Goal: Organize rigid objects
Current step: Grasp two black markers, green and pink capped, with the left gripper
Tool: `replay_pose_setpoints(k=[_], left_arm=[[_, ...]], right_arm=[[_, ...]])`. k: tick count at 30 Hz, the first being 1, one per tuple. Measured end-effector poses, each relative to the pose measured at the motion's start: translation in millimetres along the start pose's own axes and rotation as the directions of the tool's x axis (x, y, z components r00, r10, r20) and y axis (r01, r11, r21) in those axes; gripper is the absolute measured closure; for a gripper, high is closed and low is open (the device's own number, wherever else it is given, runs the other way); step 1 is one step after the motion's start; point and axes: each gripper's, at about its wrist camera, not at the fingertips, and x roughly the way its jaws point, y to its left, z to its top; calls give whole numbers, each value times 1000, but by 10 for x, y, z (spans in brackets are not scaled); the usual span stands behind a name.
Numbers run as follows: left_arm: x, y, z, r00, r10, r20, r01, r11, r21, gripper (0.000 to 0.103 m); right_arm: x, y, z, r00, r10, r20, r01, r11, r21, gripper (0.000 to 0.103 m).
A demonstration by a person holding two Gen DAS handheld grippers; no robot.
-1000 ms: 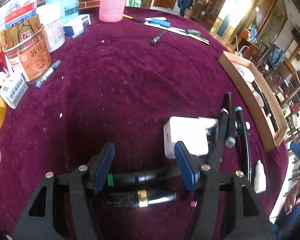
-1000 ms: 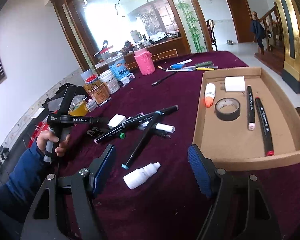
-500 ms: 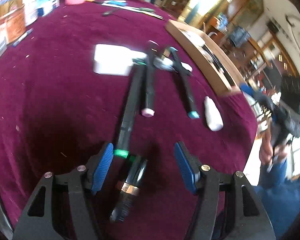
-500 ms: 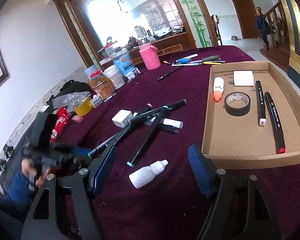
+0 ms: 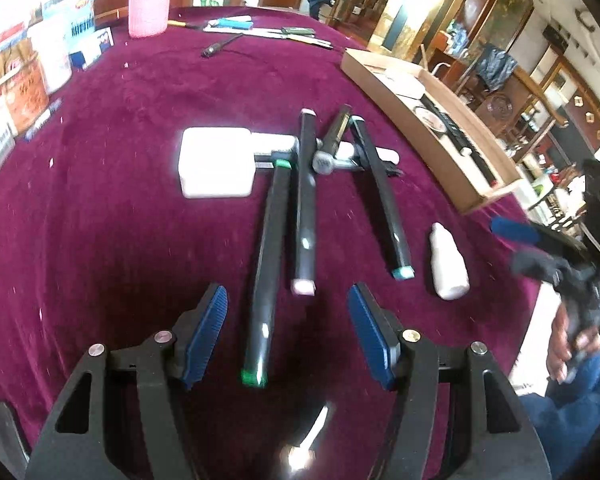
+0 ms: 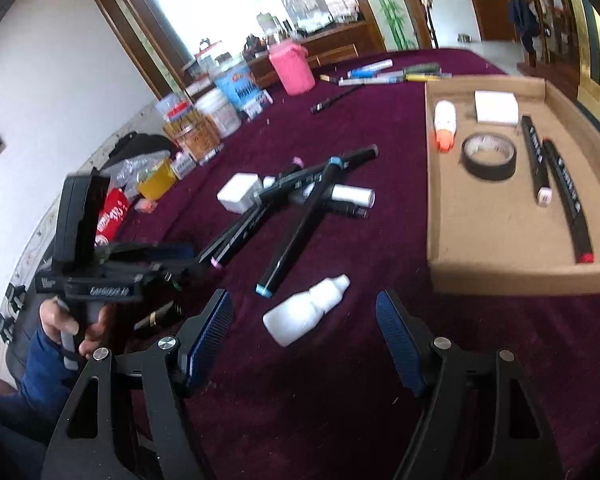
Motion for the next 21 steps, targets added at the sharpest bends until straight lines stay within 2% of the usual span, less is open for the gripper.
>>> replay_pose_setpoints(k=[3,5,7,13,14,16,21], left_arm=[[135,-7,104,998,56,-7,-56,998,8,47],[181,19,123,997,71,-4,-71,997,6,61],[178,28,126,996,88,15,-88,996,1,71],[18,97,-57,996,90,20,-90,996,-23,75],[-22,118,-111,995,94,18,-93,995,-28,75],[-105,155,-224,996,92,13,-92,995,-35,75],[-252,227,-375,996,92,2,-92,994,-51,74]], right_arm=[[93,25,-31,999,3,-47,-2,1000,21,34],[144,41,-42,998,-1,-65,3,1000,27,34],[212,78,-37,996,-22,-86,24,1000,16,34],[445,171,26,985,-103,-139,100,994,-32,36],[491,179,38,981,-133,-141,127,991,-47,44],[552,180,61,975,-160,-151,152,986,-61,53],[557,277,43,971,-196,-135,170,969,-181,54]])
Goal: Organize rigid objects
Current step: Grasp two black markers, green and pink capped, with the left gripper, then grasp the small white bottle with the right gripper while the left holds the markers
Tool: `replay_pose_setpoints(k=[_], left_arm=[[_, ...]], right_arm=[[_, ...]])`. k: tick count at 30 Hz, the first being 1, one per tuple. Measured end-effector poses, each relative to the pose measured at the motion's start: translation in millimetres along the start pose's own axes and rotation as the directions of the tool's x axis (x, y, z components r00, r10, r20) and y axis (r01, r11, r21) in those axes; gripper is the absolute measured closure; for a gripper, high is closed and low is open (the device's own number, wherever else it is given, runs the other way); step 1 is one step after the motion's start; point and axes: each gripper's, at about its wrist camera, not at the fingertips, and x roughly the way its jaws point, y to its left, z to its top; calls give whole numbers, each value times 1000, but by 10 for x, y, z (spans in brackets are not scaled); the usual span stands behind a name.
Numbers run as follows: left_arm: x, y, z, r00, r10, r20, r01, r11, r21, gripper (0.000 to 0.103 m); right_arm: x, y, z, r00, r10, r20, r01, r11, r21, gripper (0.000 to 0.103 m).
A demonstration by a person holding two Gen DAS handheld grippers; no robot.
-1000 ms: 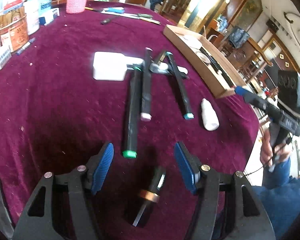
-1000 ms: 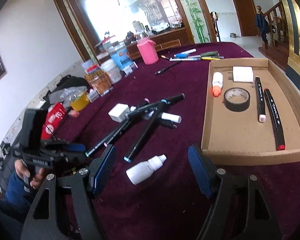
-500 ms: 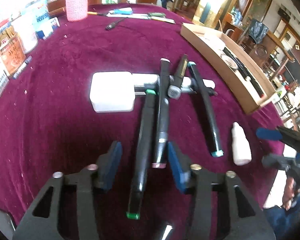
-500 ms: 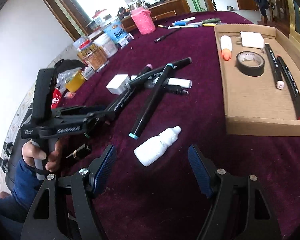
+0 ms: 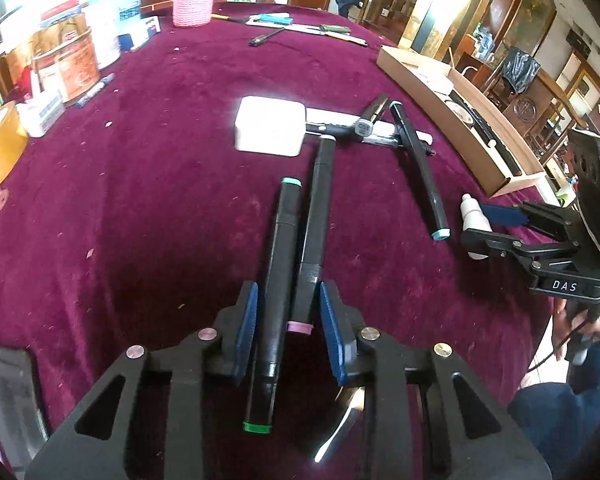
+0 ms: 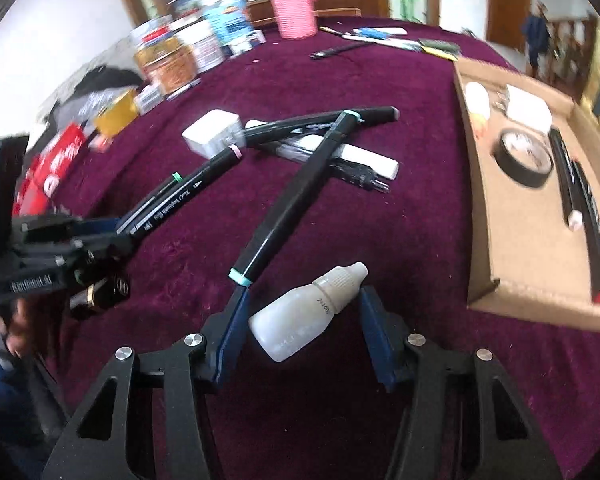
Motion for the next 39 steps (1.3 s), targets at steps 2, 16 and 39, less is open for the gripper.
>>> replay_pose_setpoints(k=[2,16,39], left_arm=[[-22,48,0,1000,-8,-2,8,1000,-8,71],[105,151,174,1000,0,-8,0,1000,-9,66],[-190,562,20,998,-37,44,42,991,-125,66]], right_arm=[[-20,40,-20,999,-36,7,36,998,-54,53],[-120,-114,-68,999,-49,11,49,999,-10,53],[-183,-305,-168,1000,-26,13,25,998,58,49]])
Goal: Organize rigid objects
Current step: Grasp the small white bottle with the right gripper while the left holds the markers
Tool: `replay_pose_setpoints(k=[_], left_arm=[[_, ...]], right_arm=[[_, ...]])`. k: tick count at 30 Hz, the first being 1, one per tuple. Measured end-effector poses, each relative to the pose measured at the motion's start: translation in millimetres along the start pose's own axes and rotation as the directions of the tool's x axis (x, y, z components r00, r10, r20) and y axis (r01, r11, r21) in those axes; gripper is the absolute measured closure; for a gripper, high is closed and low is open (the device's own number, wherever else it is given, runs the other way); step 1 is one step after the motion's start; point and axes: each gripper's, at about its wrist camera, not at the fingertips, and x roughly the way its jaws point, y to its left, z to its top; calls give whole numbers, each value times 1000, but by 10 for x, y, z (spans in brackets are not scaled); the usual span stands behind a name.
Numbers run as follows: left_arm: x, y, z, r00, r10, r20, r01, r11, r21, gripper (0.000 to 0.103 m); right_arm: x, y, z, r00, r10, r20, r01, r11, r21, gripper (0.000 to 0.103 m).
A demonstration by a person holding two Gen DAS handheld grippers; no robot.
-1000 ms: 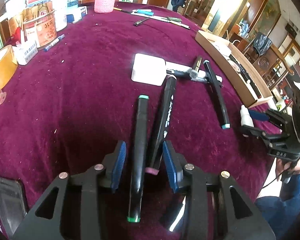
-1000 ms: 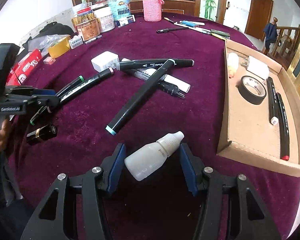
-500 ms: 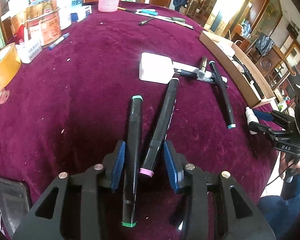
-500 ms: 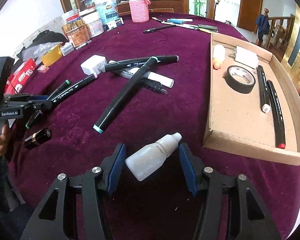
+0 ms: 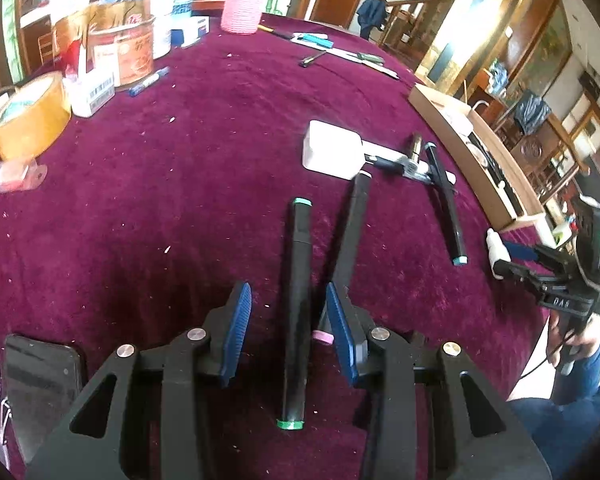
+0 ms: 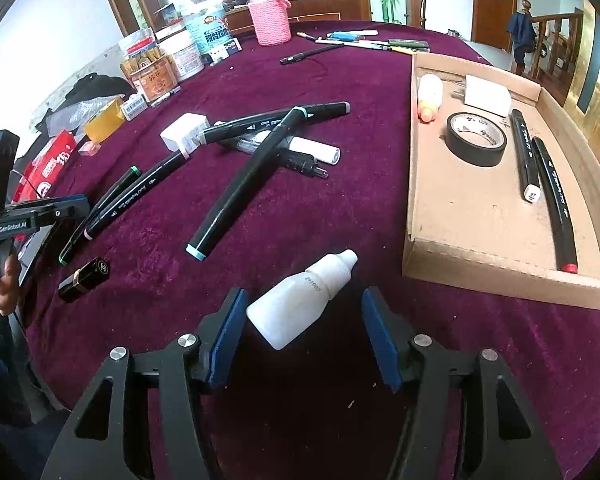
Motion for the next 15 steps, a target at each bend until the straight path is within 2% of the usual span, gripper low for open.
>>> replay_pose_setpoints(k=[4,9,10,12,14,15], left_arm=[[71,-92,13,1000,13,-17,-13,999,36,66],[158,-243,58,997,81,-11,-80,993,88,65],[157,-265,57,995,96,-3,-96,991,98,66],[156,-305,38,995,103,9,-103,989,106,67],[154,-311,13,996,91,7,-91,990,105,67],[151,-321,-9,996,91,7,-91,990,107,67]], right_arm=[[16,-6,-3,1000,-2,-7,2,1000,5,49],[31,13,6,1000,7,-2,-7,1000,30,49],[39,27,7,1000,3,-1,-3,1000,30,50],[56,74,11,1000,-24,12,24,1000,15,61],[74,141,12,999,-51,16,51,998,-30,63],[71,168,6,999,-35,20,36,998,-43,63]])
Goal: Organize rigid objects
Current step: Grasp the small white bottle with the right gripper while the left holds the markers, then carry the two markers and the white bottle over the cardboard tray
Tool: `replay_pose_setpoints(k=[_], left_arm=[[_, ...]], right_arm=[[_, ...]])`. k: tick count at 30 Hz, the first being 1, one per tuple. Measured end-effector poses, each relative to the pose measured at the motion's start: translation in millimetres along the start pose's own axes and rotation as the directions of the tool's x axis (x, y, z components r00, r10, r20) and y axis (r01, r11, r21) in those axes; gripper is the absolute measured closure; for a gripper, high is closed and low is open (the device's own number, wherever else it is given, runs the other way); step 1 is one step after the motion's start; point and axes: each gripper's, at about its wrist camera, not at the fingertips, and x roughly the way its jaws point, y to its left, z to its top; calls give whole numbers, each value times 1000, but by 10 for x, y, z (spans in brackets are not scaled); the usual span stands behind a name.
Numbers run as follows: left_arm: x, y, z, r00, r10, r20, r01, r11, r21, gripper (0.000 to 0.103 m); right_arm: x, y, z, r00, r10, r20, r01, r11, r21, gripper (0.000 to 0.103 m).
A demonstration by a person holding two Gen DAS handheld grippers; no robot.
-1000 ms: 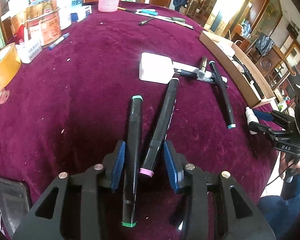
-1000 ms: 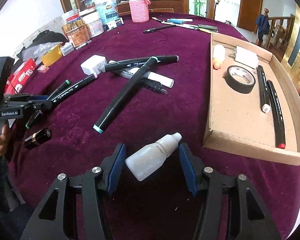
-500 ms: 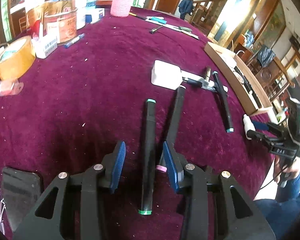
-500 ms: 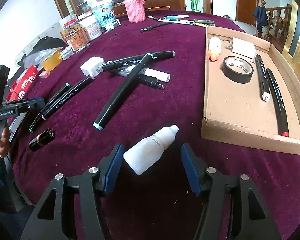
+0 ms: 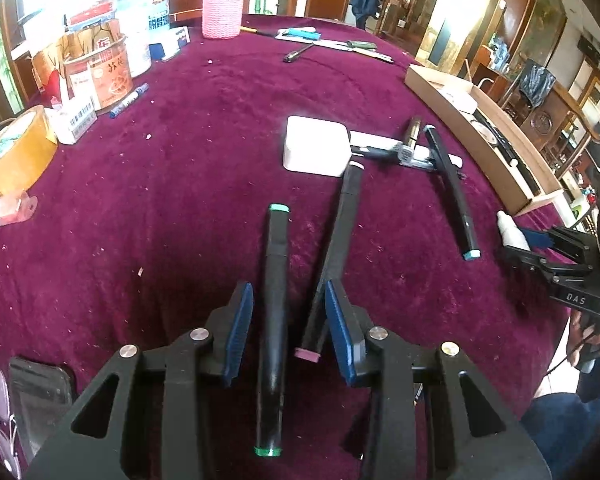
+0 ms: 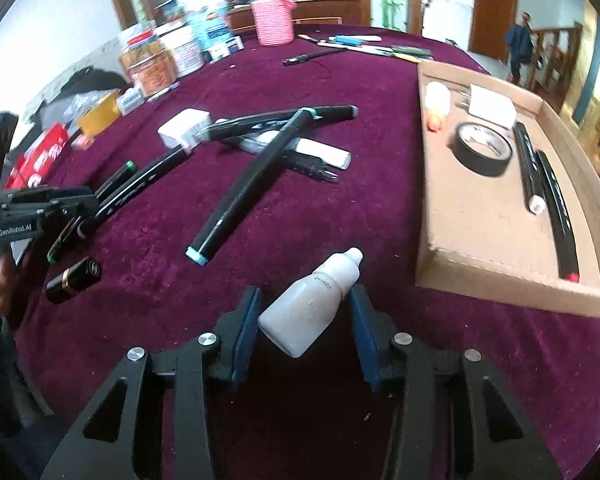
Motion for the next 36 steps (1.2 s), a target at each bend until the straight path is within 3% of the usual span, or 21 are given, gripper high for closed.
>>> replay_pose_setpoints(k=[3,5,7,12,17,19,23,27,33,36], left_arm=[[-25,-22,-44,1000,9,6,-9,1000,13,72],[-47,-25,-62,1000,17,20,-17,1000,9,90],[-42,5,-65,1000,19,19,-19,1000,-6,93],[-20,9,-71,999,30,11,-30,1000,-6,93],[35,-97,-66,998,62,-15,-61,996,61,89],[149,-112,-75,994,93,-56,-89,993,77,89],[185,-120,-60,995,95,-42,-91,992,83,89],[139,-87,-88,995,98,0,-98,995,30,91],[-203,7,2,993,52,107,-45,997,-68,91],[-299,-106,74,990,22,140,-13,998,-64,91]], right_arm=[[-24,53,-4,1000,11,16,-11,999,-34,63],[-63,53,-2,999,24,35,-23,999,-34,63],[-105,59,9,998,33,51,-31,999,-35,63],[-128,49,12,997,41,63,-40,999,-21,63],[-133,47,10,997,53,63,-53,999,-15,63],[-139,42,8,996,58,65,-58,998,-12,63],[-161,26,4,995,65,70,-65,998,-5,63],[-197,-14,9,993,81,84,-82,997,12,63],[-257,-97,30,988,112,110,-117,992,41,63],[-307,-94,36,983,127,135,-133,990,39,63]])
